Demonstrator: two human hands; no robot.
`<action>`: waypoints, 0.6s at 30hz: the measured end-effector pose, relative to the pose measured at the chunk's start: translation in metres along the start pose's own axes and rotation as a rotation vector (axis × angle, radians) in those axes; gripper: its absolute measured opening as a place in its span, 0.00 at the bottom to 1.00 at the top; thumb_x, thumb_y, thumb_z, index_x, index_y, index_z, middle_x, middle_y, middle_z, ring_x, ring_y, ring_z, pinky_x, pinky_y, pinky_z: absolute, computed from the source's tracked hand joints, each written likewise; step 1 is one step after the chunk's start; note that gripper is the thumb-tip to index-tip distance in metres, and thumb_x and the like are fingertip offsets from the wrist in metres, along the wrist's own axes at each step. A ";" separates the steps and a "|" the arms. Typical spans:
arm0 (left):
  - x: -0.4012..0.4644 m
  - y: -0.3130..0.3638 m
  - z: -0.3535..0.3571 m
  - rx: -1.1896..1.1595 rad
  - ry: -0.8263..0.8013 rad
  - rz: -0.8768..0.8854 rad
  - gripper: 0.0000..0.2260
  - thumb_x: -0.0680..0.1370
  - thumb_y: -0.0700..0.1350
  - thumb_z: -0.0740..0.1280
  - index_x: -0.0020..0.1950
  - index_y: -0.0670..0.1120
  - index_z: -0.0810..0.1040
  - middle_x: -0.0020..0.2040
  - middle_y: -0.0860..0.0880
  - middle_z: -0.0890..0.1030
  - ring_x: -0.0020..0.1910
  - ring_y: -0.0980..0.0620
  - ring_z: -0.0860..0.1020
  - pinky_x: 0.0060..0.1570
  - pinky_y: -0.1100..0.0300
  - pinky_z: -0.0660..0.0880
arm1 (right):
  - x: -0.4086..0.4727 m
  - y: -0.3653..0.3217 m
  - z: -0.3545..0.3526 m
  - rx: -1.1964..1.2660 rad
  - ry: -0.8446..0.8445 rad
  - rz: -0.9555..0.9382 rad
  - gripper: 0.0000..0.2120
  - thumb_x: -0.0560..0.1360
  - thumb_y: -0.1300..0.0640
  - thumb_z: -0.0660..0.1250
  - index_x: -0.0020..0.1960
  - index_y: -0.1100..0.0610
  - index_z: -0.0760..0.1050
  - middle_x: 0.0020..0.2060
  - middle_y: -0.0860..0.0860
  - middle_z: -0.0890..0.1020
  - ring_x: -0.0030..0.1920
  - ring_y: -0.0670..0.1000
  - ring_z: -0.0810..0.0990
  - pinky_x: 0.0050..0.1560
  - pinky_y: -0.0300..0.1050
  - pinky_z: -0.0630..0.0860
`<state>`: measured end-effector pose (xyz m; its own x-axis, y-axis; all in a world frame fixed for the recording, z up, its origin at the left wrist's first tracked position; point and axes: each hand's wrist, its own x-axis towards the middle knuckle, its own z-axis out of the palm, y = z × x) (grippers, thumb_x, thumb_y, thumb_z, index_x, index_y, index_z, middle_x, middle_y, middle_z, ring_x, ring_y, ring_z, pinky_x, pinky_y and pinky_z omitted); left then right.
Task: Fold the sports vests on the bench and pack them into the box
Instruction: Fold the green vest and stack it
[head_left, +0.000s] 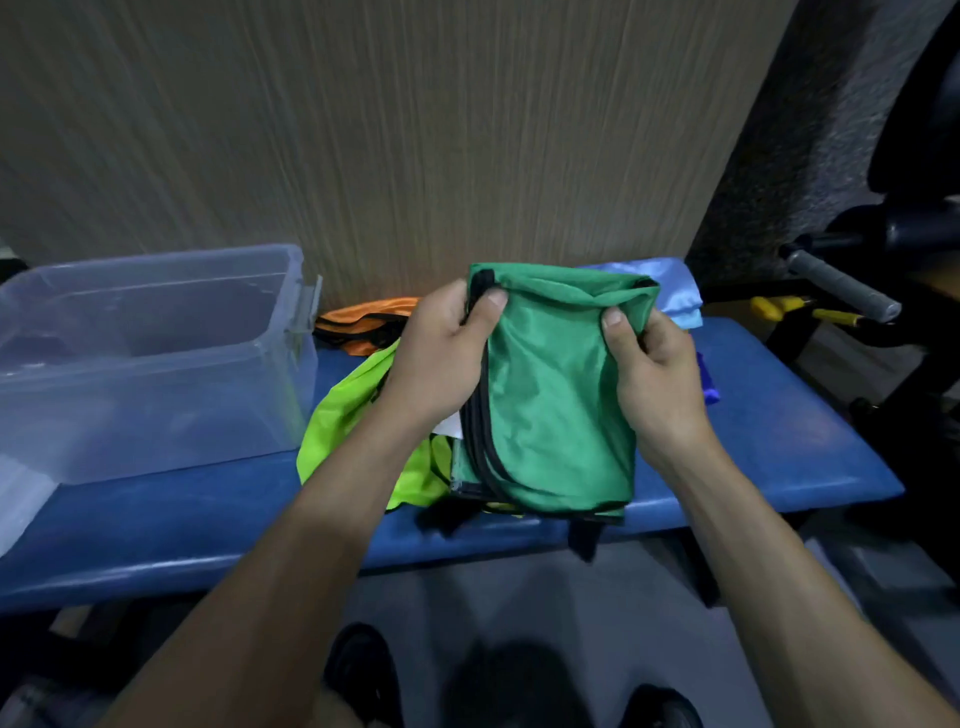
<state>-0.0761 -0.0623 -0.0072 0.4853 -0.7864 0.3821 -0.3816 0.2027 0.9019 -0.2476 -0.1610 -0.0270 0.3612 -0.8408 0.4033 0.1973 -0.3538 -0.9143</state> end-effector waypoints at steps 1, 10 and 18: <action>0.008 -0.006 0.006 -0.039 -0.032 -0.060 0.16 0.82 0.55 0.63 0.54 0.44 0.81 0.53 0.43 0.85 0.54 0.41 0.84 0.56 0.37 0.79 | 0.005 0.003 -0.005 -0.038 0.004 0.035 0.09 0.84 0.58 0.62 0.56 0.54 0.81 0.51 0.47 0.86 0.53 0.46 0.83 0.54 0.42 0.79; 0.039 -0.119 0.049 0.044 -0.126 -0.587 0.09 0.86 0.44 0.61 0.53 0.45 0.80 0.54 0.42 0.83 0.56 0.41 0.82 0.57 0.48 0.78 | 0.007 0.089 -0.018 -0.508 -0.161 0.479 0.30 0.71 0.50 0.77 0.69 0.53 0.72 0.52 0.51 0.81 0.55 0.55 0.81 0.63 0.56 0.77; 0.054 -0.127 0.055 0.270 -0.072 -0.500 0.11 0.84 0.48 0.64 0.62 0.45 0.78 0.58 0.47 0.81 0.60 0.44 0.79 0.58 0.55 0.75 | -0.005 0.074 -0.030 -1.075 -0.448 0.033 0.21 0.76 0.48 0.71 0.68 0.50 0.75 0.61 0.52 0.72 0.56 0.60 0.75 0.60 0.54 0.75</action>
<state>-0.0450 -0.1626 -0.1119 0.6071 -0.7882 -0.1009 -0.3117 -0.3530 0.8822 -0.2619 -0.1947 -0.0975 0.6834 -0.7123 0.1599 -0.6150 -0.6798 -0.3995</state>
